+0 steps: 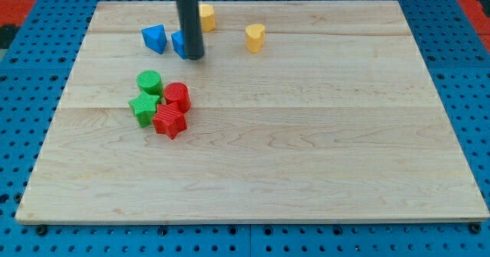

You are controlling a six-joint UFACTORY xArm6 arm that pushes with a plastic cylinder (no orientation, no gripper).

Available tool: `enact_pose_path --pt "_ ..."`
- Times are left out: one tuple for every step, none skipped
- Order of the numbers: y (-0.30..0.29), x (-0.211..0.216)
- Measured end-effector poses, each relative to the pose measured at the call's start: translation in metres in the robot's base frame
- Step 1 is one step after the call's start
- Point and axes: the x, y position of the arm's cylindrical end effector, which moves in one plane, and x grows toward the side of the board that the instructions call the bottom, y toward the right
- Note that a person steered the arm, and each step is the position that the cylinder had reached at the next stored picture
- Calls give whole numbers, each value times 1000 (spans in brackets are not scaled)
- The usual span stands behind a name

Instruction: Move the blue blocks towards the left side

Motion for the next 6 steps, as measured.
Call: enact_pose_path --pt "-52 -11" --pt "-49 -5" --pt "-31 7" --pt "18 -23" --pt "-11 -47" --pt "-61 -46"
